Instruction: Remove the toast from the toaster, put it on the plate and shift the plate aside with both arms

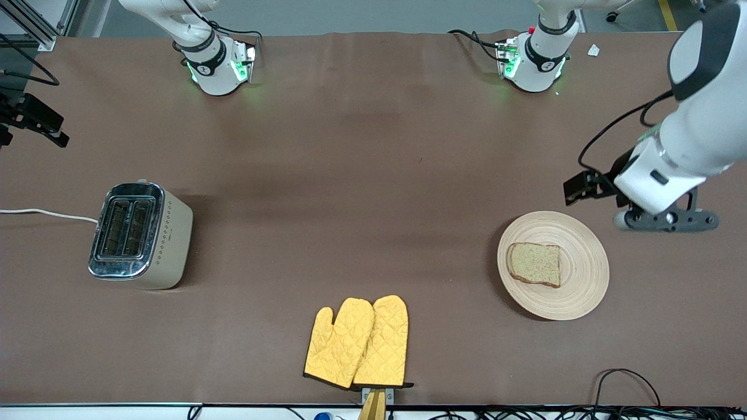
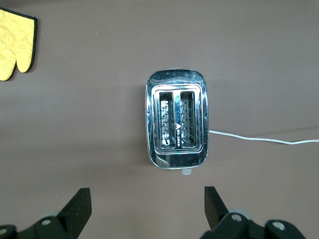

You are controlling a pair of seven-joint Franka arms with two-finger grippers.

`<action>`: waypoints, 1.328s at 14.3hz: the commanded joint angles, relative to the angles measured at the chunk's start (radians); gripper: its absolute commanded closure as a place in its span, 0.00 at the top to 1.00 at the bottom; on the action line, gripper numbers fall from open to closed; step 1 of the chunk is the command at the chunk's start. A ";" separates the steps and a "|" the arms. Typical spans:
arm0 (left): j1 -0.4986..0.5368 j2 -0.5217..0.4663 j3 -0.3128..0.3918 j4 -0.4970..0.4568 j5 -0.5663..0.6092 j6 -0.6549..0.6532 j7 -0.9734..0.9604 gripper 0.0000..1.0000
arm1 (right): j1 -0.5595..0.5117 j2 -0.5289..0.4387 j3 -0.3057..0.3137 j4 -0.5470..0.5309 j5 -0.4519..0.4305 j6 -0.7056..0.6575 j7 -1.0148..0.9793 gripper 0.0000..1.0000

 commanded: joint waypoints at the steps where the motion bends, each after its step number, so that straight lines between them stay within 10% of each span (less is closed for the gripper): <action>1: -0.017 -0.181 0.036 -0.176 0.019 -0.002 0.077 1.00 | -0.020 -0.002 0.012 0.006 0.003 -0.001 -0.002 1.00; 7: 0.055 -0.396 0.036 -0.415 0.002 -0.002 0.103 1.00 | -0.020 -0.002 0.011 0.003 0.005 0.001 -0.002 1.00; 19: 0.079 -0.320 0.037 -0.272 0.005 -0.064 0.106 1.00 | -0.021 -0.002 0.011 0.003 0.005 0.006 -0.003 1.00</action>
